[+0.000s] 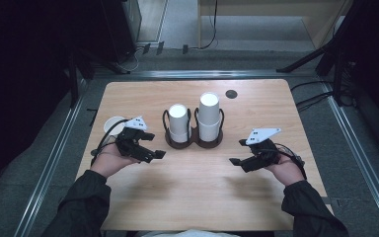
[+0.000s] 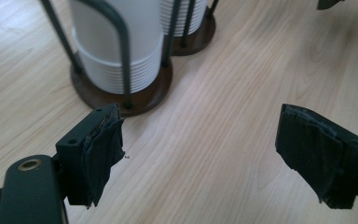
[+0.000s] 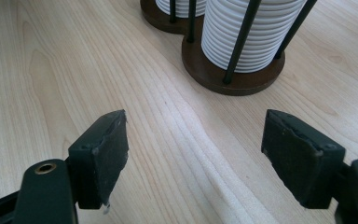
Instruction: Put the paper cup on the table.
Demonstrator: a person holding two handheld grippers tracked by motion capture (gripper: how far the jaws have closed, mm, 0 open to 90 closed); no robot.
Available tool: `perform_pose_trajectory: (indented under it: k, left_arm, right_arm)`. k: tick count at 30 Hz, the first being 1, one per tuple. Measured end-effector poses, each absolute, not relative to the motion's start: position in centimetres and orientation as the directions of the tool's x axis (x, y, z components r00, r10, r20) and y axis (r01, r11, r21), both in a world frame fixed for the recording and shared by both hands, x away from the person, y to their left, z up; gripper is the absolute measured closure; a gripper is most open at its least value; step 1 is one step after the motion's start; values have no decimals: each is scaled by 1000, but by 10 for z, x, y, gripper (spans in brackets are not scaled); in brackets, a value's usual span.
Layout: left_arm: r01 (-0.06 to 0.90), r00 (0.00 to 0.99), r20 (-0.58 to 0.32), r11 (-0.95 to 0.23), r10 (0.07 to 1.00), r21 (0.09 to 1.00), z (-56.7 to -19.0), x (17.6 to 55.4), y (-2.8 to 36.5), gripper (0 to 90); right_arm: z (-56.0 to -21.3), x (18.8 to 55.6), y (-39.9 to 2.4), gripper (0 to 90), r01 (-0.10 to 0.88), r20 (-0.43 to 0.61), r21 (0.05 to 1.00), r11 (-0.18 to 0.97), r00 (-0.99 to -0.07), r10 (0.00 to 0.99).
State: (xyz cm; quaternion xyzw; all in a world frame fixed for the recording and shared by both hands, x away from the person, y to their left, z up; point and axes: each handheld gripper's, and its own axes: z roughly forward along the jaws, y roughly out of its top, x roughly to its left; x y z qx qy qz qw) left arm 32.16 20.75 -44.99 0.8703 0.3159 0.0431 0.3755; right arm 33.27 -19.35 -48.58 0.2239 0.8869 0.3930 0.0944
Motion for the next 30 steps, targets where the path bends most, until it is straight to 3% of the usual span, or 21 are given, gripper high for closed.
perform_pose_trajectory:
  k: [30]
  left_arm:
    - [457, 845, -155, -543, 512, 704, -459, 304, 159, 150]
  right_arm:
    - [-482, 325, -180, 226, 280, 3, 755, 593, -906, 424]
